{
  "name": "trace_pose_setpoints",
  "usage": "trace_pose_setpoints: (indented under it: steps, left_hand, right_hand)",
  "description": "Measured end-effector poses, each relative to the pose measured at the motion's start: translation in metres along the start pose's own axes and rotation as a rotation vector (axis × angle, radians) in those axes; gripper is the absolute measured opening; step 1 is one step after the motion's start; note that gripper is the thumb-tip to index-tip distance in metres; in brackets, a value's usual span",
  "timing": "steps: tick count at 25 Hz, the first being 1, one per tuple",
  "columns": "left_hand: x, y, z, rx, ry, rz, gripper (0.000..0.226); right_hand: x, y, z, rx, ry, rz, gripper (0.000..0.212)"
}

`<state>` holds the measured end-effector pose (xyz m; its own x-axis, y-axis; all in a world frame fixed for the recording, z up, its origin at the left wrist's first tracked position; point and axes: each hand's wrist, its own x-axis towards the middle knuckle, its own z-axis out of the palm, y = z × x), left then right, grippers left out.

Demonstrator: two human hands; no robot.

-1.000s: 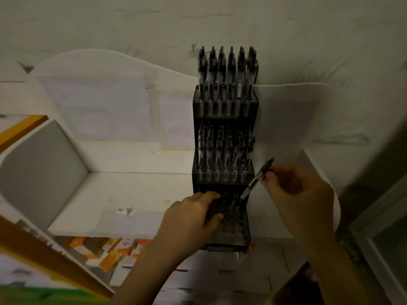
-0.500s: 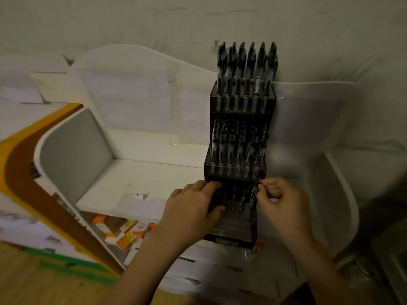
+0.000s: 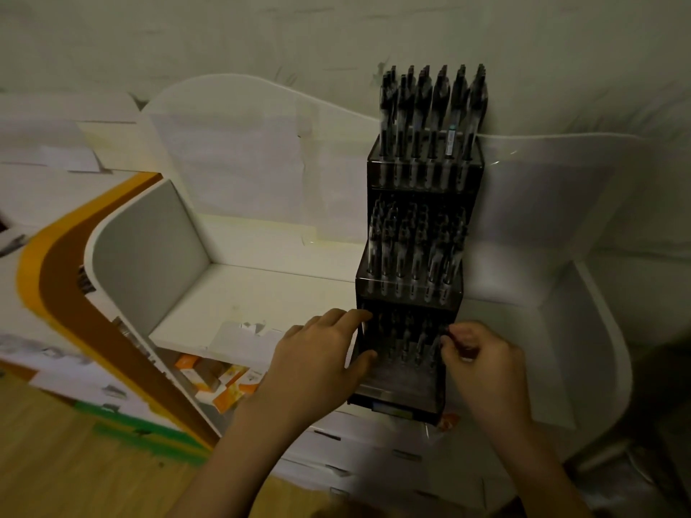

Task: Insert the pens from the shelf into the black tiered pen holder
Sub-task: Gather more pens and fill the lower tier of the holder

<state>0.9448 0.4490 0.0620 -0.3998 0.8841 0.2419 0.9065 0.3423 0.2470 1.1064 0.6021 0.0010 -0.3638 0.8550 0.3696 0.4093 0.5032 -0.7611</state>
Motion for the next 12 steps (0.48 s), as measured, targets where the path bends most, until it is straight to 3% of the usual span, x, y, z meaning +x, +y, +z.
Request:
trace_pose_setpoints:
  steps: [6,12]
  left_hand:
    - [-0.014,-0.017,-0.013,-0.017,0.046,-0.038,0.054]
    - [-0.06,-0.072,-0.047,-0.035,0.162,-0.14,0.06]
  right_hand:
    - [-0.015,-0.06,-0.006,0.059,0.06,-0.204,0.034]
    - [-0.04,-0.137,0.055,0.053,-0.287,-0.391,0.069]
